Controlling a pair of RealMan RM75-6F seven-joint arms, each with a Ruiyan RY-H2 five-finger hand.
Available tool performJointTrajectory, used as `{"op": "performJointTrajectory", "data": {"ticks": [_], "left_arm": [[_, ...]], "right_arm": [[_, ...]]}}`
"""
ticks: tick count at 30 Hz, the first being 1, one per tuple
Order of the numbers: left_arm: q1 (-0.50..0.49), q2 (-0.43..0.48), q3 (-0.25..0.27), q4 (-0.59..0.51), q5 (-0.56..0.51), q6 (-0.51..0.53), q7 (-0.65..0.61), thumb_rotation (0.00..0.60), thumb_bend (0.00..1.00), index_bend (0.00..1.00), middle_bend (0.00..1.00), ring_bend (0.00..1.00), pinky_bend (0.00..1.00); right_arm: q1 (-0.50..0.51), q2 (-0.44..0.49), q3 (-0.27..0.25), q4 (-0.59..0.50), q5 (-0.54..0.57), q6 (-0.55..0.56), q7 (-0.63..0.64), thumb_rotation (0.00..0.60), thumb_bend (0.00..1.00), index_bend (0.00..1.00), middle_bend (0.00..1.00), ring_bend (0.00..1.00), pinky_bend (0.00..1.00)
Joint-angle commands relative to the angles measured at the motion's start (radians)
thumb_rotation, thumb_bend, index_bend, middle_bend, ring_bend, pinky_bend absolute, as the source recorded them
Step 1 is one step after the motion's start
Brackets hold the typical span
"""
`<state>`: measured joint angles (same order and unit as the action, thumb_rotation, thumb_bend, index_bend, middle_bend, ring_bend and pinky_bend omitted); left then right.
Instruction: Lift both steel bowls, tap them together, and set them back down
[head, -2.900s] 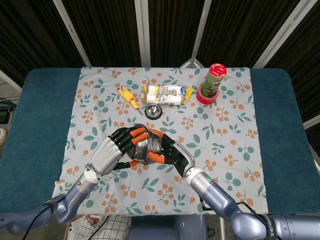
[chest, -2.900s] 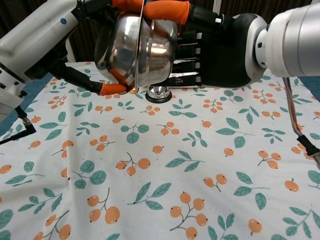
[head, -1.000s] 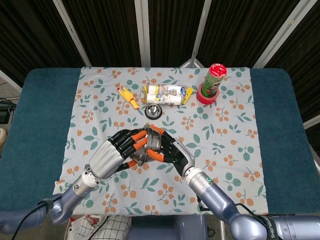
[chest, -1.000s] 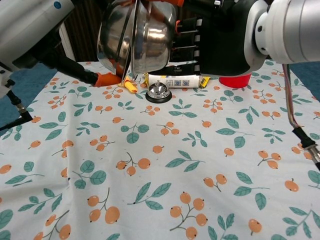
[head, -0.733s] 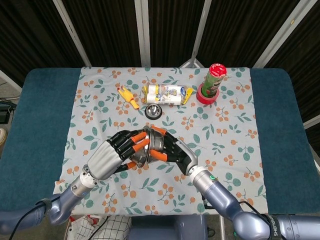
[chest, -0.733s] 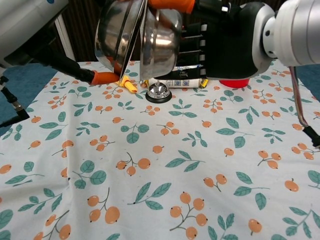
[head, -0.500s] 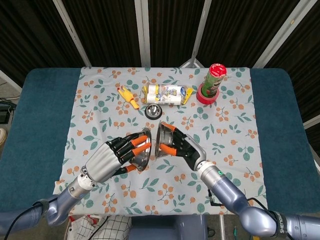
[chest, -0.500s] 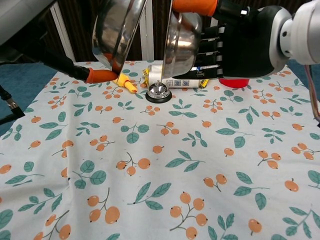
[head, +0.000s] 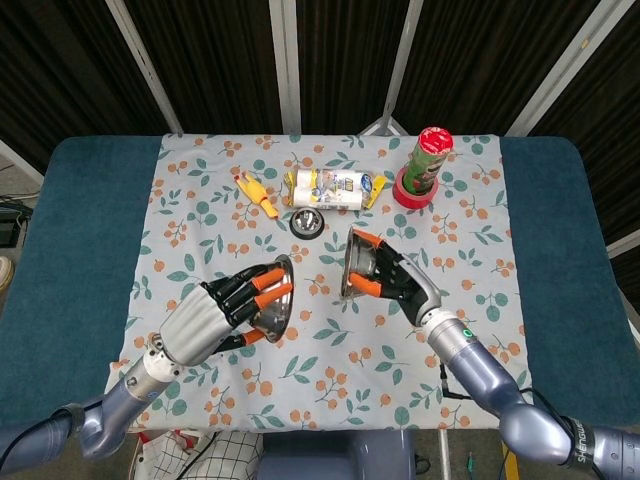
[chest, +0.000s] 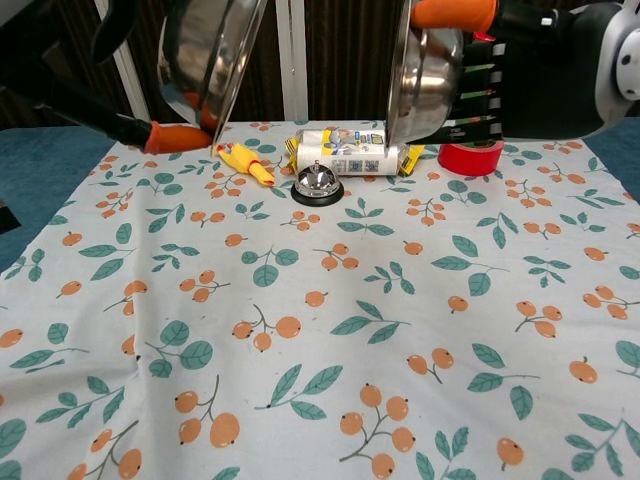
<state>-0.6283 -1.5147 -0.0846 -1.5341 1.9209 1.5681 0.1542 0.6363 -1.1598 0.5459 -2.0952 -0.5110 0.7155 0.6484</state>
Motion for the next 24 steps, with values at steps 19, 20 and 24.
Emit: {"op": "performJointTrajectory", "data": {"ticks": [19,20,24], "left_arm": [[0.028,0.037,0.079,-0.031,-0.228,-0.338,0.187,0.6,0.64,0.63,0.73,0.57,0.76],[0.029,0.034,0.081,-0.024,-0.232,-0.345,0.19,0.6,0.64,0.63,0.73,0.57,0.76],[0.031,0.026,0.088,-0.001,-0.251,-0.371,0.188,0.6,0.65,0.62,0.72,0.56,0.75]], "right_arm": [[-0.068,-0.387,-0.622,0.506,-0.709,0.607,-1.348,0.6,0.36,1.0,0.82,0.87,1.0],[-0.073,-0.391,-0.627,0.51,-0.707,0.598,-1.354,0.6,0.36,1.0,0.82,0.87,1.0],[-0.086,-0.404,-0.64,0.524,-0.71,0.566,-1.368,0.6,0.36,0.99,0.79,0.84,1.0]]}}
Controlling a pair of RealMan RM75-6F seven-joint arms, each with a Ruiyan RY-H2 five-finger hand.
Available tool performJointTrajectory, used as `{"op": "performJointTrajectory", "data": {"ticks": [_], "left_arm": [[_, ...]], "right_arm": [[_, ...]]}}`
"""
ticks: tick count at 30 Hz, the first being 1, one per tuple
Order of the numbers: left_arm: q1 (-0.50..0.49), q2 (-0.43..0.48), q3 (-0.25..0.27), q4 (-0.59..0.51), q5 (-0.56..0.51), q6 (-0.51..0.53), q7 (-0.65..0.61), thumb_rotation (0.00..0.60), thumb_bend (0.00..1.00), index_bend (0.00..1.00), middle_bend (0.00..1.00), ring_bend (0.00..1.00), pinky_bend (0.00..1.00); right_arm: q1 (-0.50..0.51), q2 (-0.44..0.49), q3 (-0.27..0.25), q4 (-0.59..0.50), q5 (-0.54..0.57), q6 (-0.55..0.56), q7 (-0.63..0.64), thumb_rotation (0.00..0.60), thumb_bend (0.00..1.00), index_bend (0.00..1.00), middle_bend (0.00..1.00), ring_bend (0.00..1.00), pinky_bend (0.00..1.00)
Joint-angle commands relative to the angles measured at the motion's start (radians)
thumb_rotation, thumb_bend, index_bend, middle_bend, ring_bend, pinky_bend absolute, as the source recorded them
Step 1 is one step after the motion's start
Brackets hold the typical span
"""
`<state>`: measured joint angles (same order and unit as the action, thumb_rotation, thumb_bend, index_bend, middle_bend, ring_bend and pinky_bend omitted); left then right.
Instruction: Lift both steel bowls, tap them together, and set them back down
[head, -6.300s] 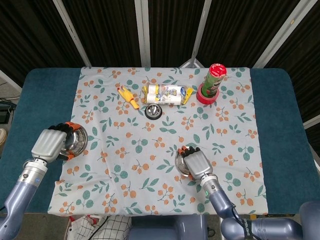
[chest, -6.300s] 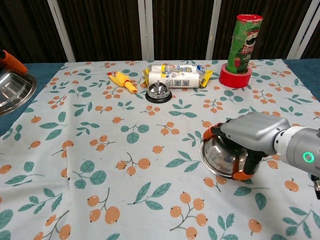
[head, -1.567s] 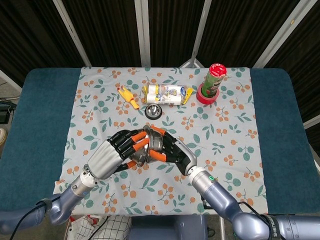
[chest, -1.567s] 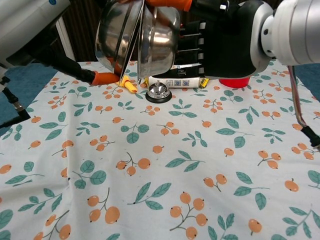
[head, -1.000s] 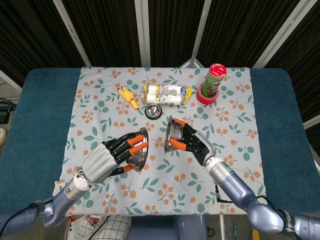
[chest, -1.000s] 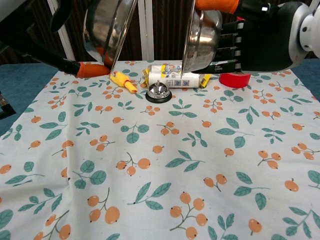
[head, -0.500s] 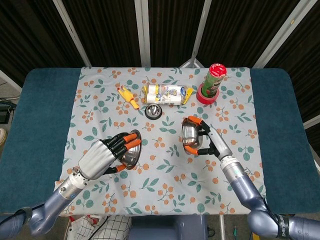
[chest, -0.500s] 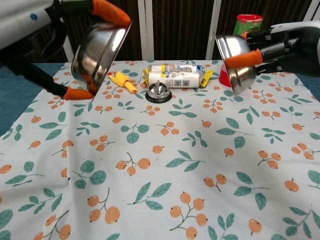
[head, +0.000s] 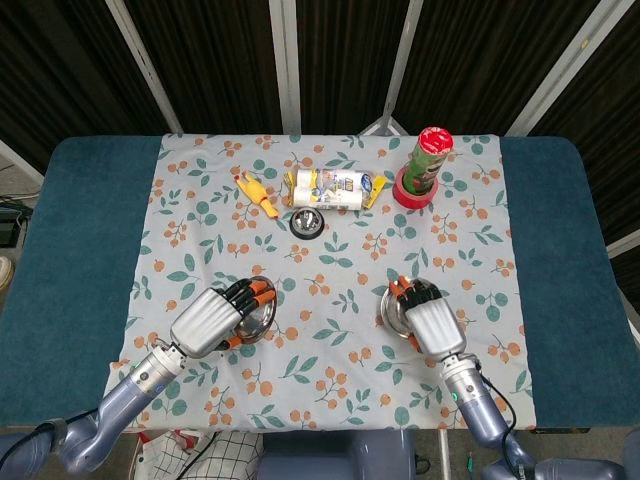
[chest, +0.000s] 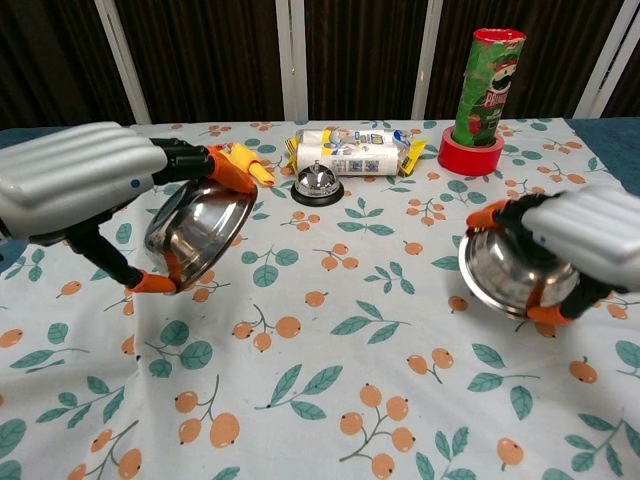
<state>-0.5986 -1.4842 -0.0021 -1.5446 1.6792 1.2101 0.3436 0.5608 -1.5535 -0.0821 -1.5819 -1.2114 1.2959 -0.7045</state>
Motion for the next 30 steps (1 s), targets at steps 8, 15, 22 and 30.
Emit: {"op": "performJointTrajectory", "data": {"ticks": [8,15,22,30], "left_arm": [[0.001,-0.005,0.015,0.012,-0.05,-0.067,0.009,0.6,0.63,0.59,0.66,0.49,0.65],[-0.003,0.022,0.005,-0.042,-0.126,-0.129,-0.023,0.6,0.45,0.46,0.57,0.41,0.51],[-0.002,0.051,-0.021,-0.097,-0.22,-0.167,-0.013,0.6,0.3,0.25,0.39,0.27,0.39],[-0.007,0.071,-0.035,-0.113,-0.284,-0.195,0.015,0.6,0.26,0.11,0.27,0.18,0.31]], "right_arm": [[-0.01,0.013,-0.025,-0.007,-0.028,-0.072,-0.043,0.6,0.36,0.64,0.5,0.64,0.91],[-0.012,0.032,-0.018,-0.019,-0.079,-0.1,0.03,0.6,0.36,0.18,0.28,0.47,0.79],[-0.017,0.059,-0.009,-0.035,-0.126,-0.125,0.093,0.6,0.36,0.0,0.09,0.28,0.65],[-0.019,0.092,-0.006,-0.072,-0.107,-0.183,0.127,0.6,0.36,0.0,0.0,0.14,0.53]]}}
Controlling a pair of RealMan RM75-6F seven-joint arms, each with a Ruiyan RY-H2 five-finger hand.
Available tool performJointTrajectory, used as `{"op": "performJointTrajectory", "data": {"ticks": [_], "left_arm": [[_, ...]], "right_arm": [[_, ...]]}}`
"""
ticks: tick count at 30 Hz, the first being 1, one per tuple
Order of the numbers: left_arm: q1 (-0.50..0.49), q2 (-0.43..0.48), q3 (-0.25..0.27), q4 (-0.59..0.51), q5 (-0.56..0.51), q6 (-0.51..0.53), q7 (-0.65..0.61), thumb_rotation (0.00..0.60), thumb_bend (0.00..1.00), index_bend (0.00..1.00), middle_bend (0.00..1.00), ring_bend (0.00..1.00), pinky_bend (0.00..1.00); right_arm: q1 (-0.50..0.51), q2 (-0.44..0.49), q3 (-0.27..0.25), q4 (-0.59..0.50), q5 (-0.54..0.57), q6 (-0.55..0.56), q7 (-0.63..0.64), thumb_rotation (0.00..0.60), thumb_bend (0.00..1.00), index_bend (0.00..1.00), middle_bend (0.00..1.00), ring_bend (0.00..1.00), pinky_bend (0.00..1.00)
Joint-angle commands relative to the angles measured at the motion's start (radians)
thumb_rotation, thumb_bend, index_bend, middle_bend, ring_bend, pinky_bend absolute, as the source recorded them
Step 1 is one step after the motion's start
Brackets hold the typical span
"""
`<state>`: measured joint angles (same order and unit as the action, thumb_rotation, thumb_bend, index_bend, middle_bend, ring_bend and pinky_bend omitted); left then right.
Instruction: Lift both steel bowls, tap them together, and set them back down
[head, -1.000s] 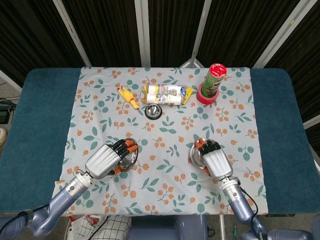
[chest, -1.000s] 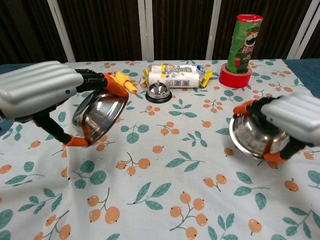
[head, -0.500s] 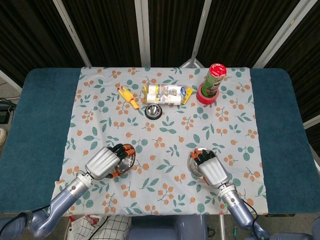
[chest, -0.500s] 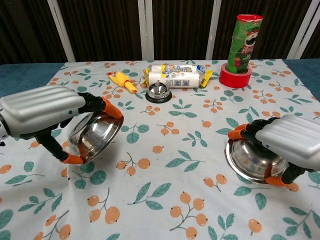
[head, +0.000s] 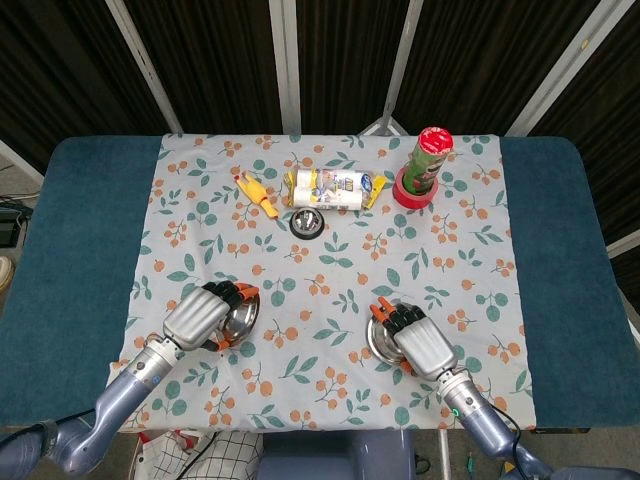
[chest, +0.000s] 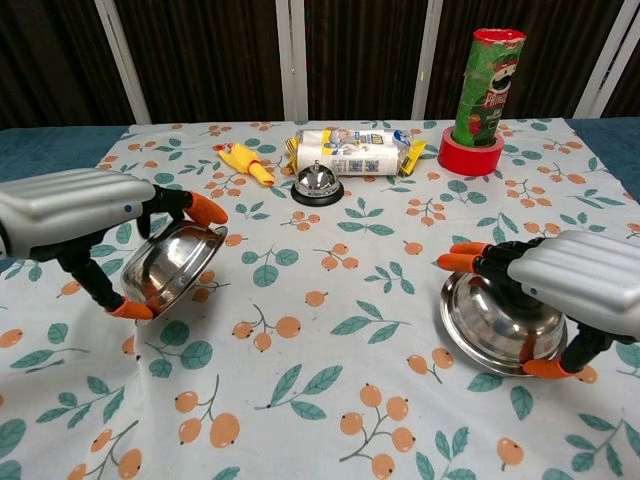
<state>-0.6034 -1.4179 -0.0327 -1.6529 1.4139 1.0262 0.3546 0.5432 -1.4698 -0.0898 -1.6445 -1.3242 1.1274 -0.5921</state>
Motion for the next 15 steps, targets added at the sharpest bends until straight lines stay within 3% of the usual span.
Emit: {"op": "performJointTrajectory", "data": {"ticks": [1,3,6,11,15], "left_arm": [[-0.003,0.007,-0.007,-0.006,-0.043,-0.026,-0.002,0.6,0.25,0.1,0.26,0.17,0.3],[-0.009,0.016,-0.009,-0.019,-0.078,-0.056,-0.012,0.6,0.23,0.05,0.22,0.11,0.28],[-0.019,0.029,-0.013,-0.033,-0.108,-0.084,-0.017,0.6,0.21,0.0,0.15,0.04,0.22],[-0.025,0.033,-0.015,-0.044,-0.113,-0.092,-0.04,0.599,0.15,0.0,0.08,0.0,0.11],[-0.022,0.027,-0.015,-0.042,-0.094,-0.074,-0.055,0.53,0.09,0.0,0.02,0.0,0.04]], "right_arm": [[-0.002,0.013,0.003,-0.019,0.011,-0.028,0.042,0.6,0.36,0.0,0.0,0.12,0.51],[0.0,0.023,0.006,-0.028,0.008,-0.047,0.078,0.591,0.36,0.0,0.0,0.09,0.48],[0.002,0.039,0.008,-0.044,0.004,-0.069,0.117,0.509,0.35,0.0,0.0,0.02,0.42],[-0.002,0.055,0.015,-0.058,-0.02,-0.076,0.182,0.383,0.32,0.0,0.0,0.0,0.3],[-0.01,0.066,0.023,-0.065,-0.05,-0.072,0.265,0.314,0.3,0.0,0.0,0.0,0.22]]}}
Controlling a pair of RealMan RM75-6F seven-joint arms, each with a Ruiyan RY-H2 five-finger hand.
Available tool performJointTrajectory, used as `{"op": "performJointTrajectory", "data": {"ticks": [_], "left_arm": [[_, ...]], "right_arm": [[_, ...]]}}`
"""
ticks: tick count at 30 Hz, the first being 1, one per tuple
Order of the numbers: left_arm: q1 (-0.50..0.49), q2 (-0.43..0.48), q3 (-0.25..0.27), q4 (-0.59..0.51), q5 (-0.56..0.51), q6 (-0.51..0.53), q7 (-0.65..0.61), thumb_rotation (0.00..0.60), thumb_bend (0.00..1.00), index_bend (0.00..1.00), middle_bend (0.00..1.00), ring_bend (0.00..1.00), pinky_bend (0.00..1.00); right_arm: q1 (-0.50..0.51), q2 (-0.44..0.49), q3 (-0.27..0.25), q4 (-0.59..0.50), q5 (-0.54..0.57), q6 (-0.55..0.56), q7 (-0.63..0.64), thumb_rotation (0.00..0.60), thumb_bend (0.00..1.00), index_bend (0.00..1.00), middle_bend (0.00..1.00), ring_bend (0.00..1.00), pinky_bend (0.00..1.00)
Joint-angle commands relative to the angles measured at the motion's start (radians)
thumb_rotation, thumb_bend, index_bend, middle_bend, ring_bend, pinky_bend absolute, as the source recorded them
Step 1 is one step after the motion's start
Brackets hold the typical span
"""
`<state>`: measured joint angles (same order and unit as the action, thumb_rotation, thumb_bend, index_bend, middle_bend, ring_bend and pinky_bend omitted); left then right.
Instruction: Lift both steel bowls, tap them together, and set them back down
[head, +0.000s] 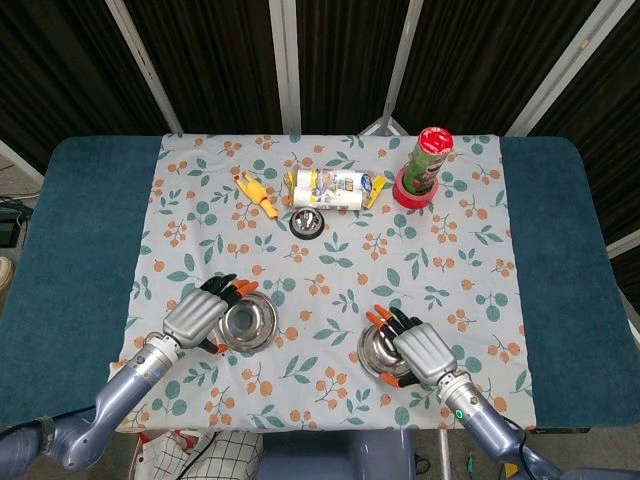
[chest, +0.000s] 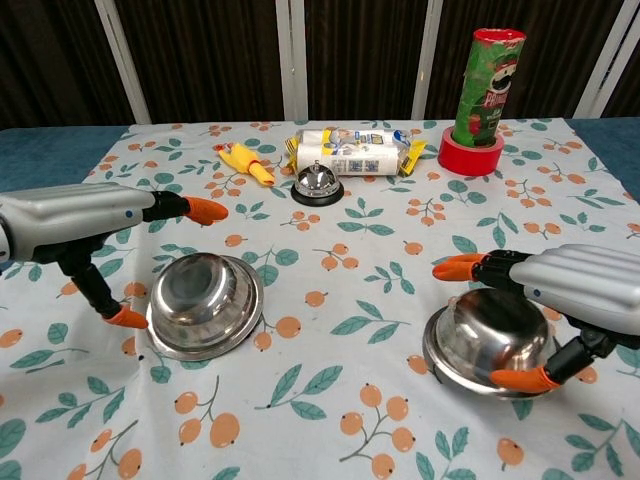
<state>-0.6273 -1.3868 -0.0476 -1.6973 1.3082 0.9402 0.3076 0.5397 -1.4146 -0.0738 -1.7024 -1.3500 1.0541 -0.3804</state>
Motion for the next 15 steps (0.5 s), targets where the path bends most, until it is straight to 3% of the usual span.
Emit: {"op": "performJointTrajectory", "data": {"ticks": [1,8,13,15], "left_arm": [[0.004,-0.007,-0.001,0.004,0.019,0.02,-0.015,0.515,0.08,0.0,0.01,0.0,0.03],[0.013,-0.012,-0.003,0.011,0.045,0.055,-0.038,0.421,0.05,0.0,0.0,0.0,0.03],[0.026,0.008,-0.009,-0.015,0.074,0.095,-0.069,0.386,0.05,0.0,0.0,0.0,0.03],[0.07,0.071,0.007,-0.067,0.15,0.192,-0.074,0.408,0.06,0.0,0.0,0.0,0.03]], "right_arm": [[-0.009,0.013,0.01,-0.009,-0.033,0.006,0.069,0.295,0.29,0.0,0.0,0.0,0.21],[-0.022,0.025,0.022,-0.012,-0.063,0.021,0.143,0.257,0.27,0.0,0.0,0.0,0.19],[-0.037,0.04,0.036,-0.022,-0.108,0.079,0.141,0.313,0.27,0.0,0.0,0.0,0.17],[-0.081,0.084,0.028,-0.038,-0.189,0.202,0.035,0.339,0.27,0.0,0.0,0.0,0.13]]}}
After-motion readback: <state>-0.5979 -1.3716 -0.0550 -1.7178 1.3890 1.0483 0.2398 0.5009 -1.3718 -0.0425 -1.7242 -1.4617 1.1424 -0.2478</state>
